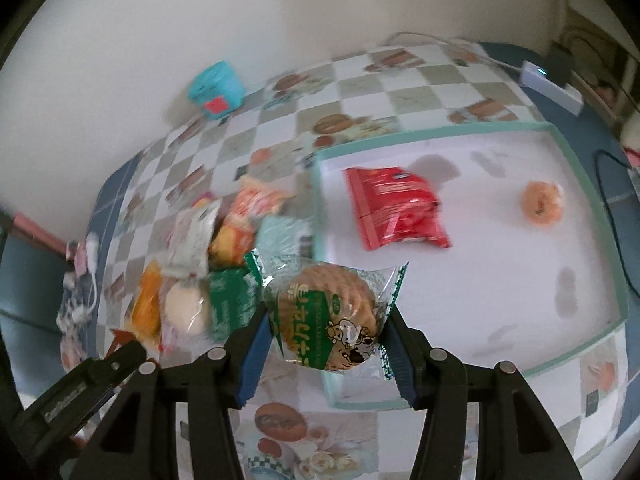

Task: Organize snacks
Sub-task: 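Carry the biscuit box and cookie pack toward the white tray, then lower the biscuit box and cookie pack into the tray and open both tools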

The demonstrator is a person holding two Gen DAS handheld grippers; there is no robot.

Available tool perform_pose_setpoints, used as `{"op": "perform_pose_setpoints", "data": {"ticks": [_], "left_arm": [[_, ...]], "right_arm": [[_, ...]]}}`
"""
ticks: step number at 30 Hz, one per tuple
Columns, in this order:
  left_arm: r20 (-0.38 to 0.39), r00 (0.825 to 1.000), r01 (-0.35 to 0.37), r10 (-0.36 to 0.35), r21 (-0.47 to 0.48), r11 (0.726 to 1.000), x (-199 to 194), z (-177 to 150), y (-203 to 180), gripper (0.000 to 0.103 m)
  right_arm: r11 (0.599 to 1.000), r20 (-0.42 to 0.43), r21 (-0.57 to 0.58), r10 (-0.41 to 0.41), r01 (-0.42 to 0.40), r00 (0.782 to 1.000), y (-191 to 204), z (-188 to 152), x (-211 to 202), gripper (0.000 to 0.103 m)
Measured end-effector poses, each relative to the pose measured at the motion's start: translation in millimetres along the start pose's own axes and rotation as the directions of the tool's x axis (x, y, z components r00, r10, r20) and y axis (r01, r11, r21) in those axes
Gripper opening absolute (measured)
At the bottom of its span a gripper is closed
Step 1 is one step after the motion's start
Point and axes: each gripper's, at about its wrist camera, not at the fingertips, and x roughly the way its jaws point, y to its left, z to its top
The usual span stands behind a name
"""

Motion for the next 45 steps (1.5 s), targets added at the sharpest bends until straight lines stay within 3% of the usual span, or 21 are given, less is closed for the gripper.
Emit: {"op": "perform_pose_setpoints", "data": {"ticks": [8, 21, 33, 45], "left_arm": [[0.029, 0.998, 0.057, -0.062, 0.154, 0.986, -14, -6, -59, 0.071], [0.014, 0.991, 0.117, -0.134, 0.4, 0.909, 2, -47, -146, 0.071], [-0.038, 0.982, 0.181, -0.187, 0.503, 0.845, 16, -72, -181, 0.071], [-0.1, 0.981, 0.194, -0.167, 0.566, 0.801, 38, -93, -208, 0.071]], "right_arm": [[0.984, 0.032, 0.175, -0.031, 0.025, 0.999, -58, 17, -9, 0.057], [0.888, 0.059, 0.444, -0.162, 0.119, 0.985, -156, 23, -26, 0.057], [0.843, 0.031, 0.512, -0.207, 0.162, 0.978, -180, 20, -27, 0.057], [0.809, -0.046, 0.548, -0.225, 0.213, 0.973, -181, 18, -25, 0.057]]}}
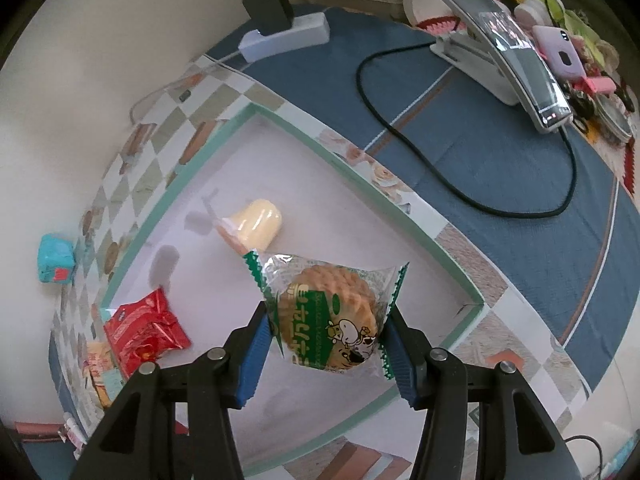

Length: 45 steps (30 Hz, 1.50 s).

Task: Organize snacks
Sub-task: 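Lower the biscuit box and cookie pack into the tray and open both tools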

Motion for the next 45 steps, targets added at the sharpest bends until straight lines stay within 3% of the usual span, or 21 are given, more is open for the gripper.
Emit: {"op": "perform_pose_setpoints", "data": {"ticks": [34, 40, 42, 45], "left_arm": [[-0.075, 0.997, -0.01, 0.015, 0.064, 0.998, 31, -1, -13, 0.072], [-0.064, 0.998, -0.002, 0.006, 0.061, 0.998, 29, -1, -12, 0.074], [-0.063, 0.998, 0.004, 0.0, 0.06, 0.998, 28, -1, -12, 0.085], [-0.048, 0.999, 0.009, -0.006, 0.06, 0.998, 23, -1, -12, 0.085]], "right_arm": [[0.999, -0.051, 0.011, -0.037, 0.038, 0.998, 4, 7, 20, 0.059], [0.999, -0.048, 0.012, -0.04, 0.041, 0.998, 4, 6, 21, 0.06], [0.999, -0.048, 0.013, -0.04, 0.041, 0.998, 3, 5, 21, 0.061], [0.999, -0.045, 0.017, -0.042, 0.043, 0.998, 2, 5, 21, 0.062]]}}
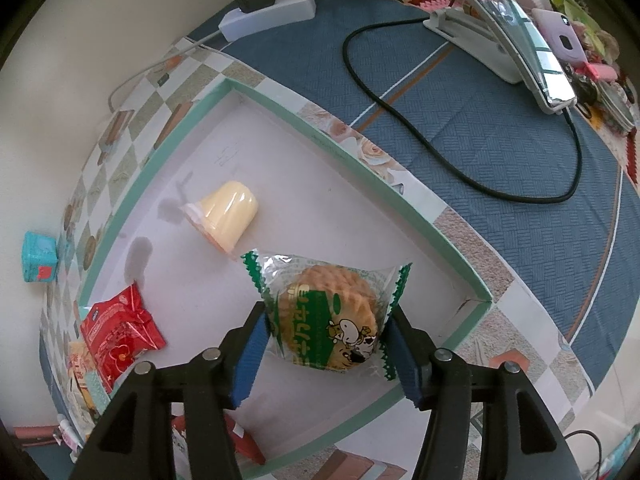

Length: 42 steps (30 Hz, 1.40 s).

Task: Organize snacks
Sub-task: 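Lower the biscuit box and cookie pack into the tray and open both tools, then move both open tools back over the snack pile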

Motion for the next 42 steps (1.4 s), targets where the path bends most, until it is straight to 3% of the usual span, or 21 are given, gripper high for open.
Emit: {"op": "perform_pose_setpoints", "data": {"ticks": [5, 16, 26, 30, 32, 37, 40, 42], "left_arm": [[0.021, 1.0, -0.01, 0.01, -0.001, 1.0, -6, 1, -1, 0.085], [0.074, 0.997, -0.004, 0.006, -0.033, 0.999, -25, -1, 10, 0.085], [0.098, 0.995, -0.016, 0.036, -0.203, 0.979, -45, 0, 62, 0.085], [0.104, 0.988, -0.077, 0.117, -0.325, 0.943, -55, -1, 100, 0.085], [0.1, 0.983, -0.105, 0.155, -0.392, 0.914, -59, -3, 122, 0.085], [0.05, 0.972, -0.165, 0.228, -0.546, 0.821, -65, -16, 179, 0.085], [0.018, 0.966, -0.194, 0.258, -0.606, 0.771, -68, -27, 208, 0.085], [0.005, 0.961, -0.211, 0.276, -0.632, 0.746, -69, -32, 222, 0.085]], "right_arm": [[1.0, 0.016, -0.002, 0.007, -0.007, 1.0, -1, 0, -3, 0.069], [0.998, 0.099, -0.059, 0.044, -0.038, 0.994, 2, -3, -23, 0.071], [0.995, 0.121, -0.088, 0.059, -0.048, 0.991, 4, -6, -25, 0.071], [0.992, 0.134, -0.115, 0.072, -0.057, 0.988, 9, -8, -25, 0.071], [0.988, 0.138, -0.14, 0.086, -0.067, 0.987, 14, -12, -26, 0.083], [0.972, 0.151, -0.224, 0.111, -0.076, 0.982, 31, -22, -28, 0.087], [0.961, 0.16, -0.266, 0.125, -0.079, 0.979, 40, -27, -28, 0.099], [0.952, 0.165, -0.295, 0.133, -0.08, 0.977, 46, -32, -28, 0.101]]}}
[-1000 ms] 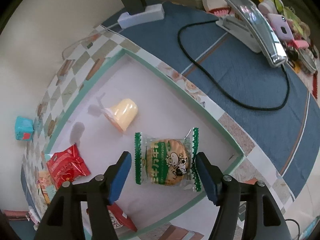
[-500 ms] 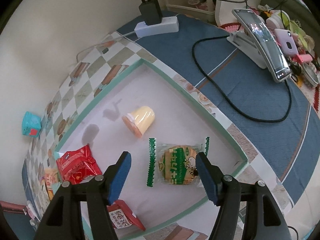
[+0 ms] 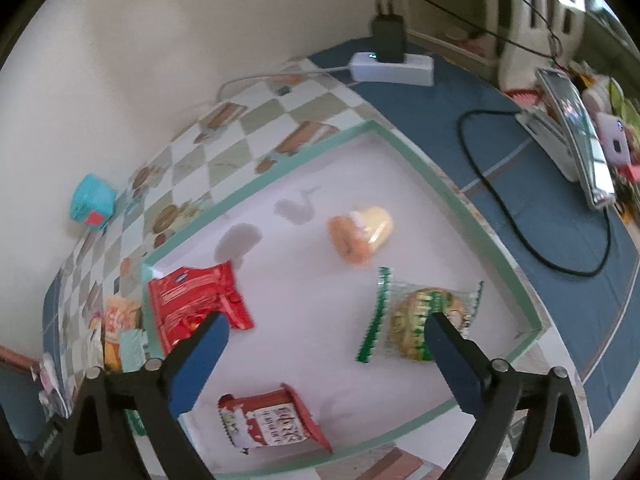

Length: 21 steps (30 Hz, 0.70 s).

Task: Organize snacks
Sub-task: 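Move both open tools back over the snack pile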

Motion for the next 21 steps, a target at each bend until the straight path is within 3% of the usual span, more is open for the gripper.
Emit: {"op": "perform_pose_setpoints", "data": {"ticks": [9, 21], "left_arm": [[0.02, 0.999, -0.037, 0.038, -0.048, 0.998, 4, 16, 42, 0.085], [0.045, 0.998, -0.052, 0.054, -0.03, 0.998, 4, 32, 73, 0.085]], "right_arm": [[0.988, 0.016, -0.147, 0.055, -0.052, 0.998, 47, -18, -3, 0.102], [0.942, -0.027, -0.302, 0.148, -0.149, 0.989, 116, -54, -8, 0.102]]}}
